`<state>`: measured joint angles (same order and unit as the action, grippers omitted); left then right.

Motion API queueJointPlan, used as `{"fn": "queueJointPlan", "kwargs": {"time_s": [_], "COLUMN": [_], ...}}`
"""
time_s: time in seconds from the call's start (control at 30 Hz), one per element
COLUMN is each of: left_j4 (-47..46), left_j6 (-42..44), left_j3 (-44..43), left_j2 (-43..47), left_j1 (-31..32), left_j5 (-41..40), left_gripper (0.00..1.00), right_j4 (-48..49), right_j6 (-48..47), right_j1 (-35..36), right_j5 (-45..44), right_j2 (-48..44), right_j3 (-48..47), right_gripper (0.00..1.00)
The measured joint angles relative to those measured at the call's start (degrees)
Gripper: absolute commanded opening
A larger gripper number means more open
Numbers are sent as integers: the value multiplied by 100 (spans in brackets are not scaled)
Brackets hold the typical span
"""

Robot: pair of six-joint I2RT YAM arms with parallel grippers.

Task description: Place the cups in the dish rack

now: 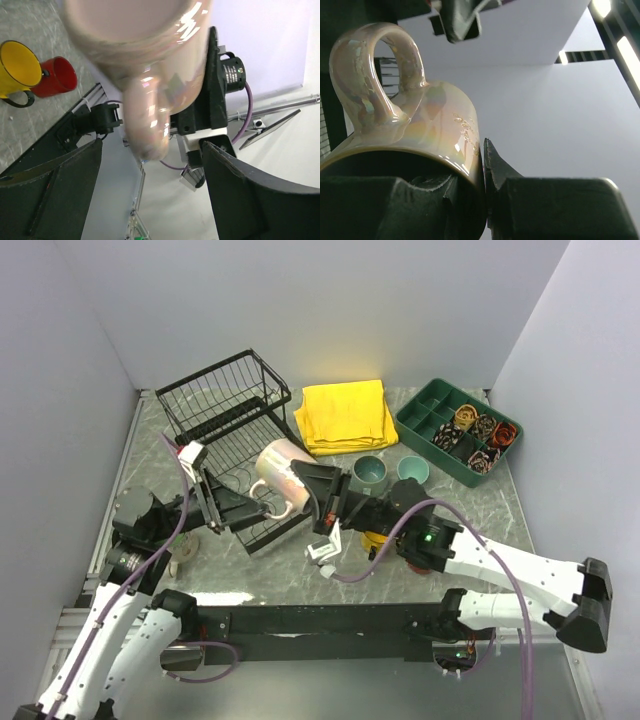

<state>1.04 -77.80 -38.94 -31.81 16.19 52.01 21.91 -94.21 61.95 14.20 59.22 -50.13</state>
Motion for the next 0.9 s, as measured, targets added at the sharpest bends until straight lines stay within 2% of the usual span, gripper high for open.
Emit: {"fn": "queueJointPlan", "kwargs": {"time_s": [0.13,0.47,0.57,0.9], "left_j4": [-48,-173,-168,52], "left_j6": [46,68,94,393], "left_j3": [-9,13,20,17], "left_j2": [-22,-118,-131,-201], "left_j1": [356,654,675,695], "left_j5": [-136,-264,-232,-85], "left_gripper": [82,53,51,54], "right_j4": [234,876,1106,1329], "right_j6": [-74,-457,-570,-820], "right_j1": [79,146,162,166], "right_j5": [46,444,575,914], "right_j2": [380,732,713,544], "right_j3": [0,39,146,544], "right_gripper": [0,0,0,0]}}
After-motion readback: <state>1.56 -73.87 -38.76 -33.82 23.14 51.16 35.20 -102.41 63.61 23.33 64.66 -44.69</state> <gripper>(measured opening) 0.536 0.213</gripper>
